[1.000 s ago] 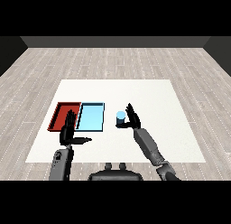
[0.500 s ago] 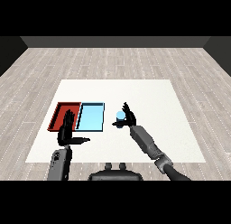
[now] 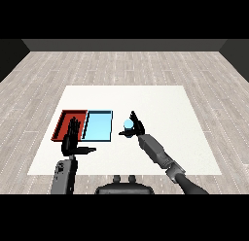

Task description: Pick the blue can and put it in the blue box

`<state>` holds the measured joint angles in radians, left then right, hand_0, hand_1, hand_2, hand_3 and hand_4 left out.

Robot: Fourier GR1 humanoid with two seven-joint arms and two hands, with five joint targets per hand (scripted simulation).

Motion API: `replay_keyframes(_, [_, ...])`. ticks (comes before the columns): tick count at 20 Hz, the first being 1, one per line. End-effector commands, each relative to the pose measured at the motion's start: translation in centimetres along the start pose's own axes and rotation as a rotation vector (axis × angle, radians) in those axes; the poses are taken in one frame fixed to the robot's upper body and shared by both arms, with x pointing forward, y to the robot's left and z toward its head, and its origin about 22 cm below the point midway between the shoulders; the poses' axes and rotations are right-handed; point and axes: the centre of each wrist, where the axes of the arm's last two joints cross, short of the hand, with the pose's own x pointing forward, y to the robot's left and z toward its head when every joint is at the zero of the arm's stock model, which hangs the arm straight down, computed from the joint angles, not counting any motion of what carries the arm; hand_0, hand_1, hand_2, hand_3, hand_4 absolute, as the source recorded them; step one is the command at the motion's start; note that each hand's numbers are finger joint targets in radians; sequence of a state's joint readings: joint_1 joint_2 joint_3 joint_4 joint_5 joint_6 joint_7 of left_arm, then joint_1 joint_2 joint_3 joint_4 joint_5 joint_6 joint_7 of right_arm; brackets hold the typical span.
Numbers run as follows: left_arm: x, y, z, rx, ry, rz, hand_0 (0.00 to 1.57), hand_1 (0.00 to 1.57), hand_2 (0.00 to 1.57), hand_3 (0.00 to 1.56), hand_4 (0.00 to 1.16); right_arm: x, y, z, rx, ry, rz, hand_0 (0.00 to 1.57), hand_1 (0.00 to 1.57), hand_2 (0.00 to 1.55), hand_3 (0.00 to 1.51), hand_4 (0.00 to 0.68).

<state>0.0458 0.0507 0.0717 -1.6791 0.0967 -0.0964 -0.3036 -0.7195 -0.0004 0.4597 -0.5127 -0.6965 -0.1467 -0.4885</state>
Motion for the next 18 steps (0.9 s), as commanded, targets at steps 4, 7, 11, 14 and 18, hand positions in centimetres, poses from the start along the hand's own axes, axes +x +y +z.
replay_keyframes(4, [0.2,0.8,-0.4,0.019,0.0,0.0,0.0,0.0,0.0,0.0,0.0,-0.8,1.4,0.8,0.002,0.032,0.0,0.0,0.0,0.0,0.0,0.0])
replay_keyframes(7, [0.4,-0.2,1.3,0.027,-0.013,-0.001,0.0,0.0,0.0,0.0,0.0,0.1,1.1,-0.7,0.01,0.038,0.002,0.0,0.0,0.0,0.0,0.0])
replay_keyframes(11, [-0.1,1.1,-0.3,0.019,-0.007,0.0,0.0,0.0,0.0,0.0,0.0,1.2,1.6,-1.6,-0.13,0.08,0.051,0.55,0.55,0.72,0.62,0.0])
replay_keyframes(14, [0.5,0.7,-0.8,0.036,-0.01,0.001,0.0,0.0,0.0,0.0,0.0,-0.5,-0.1,-0.9,-0.17,0.123,0.298,1.57,1.57,1.55,1.51,0.532])
replay_keyframes(18, [1.1,-0.4,-1.1,0.026,-0.009,0.016,0.0,0.0,0.0,0.0,0.0,0.1,1.4,-1.3,-0.162,0.176,0.42,1.49,1.49,1.53,1.49,0.535])
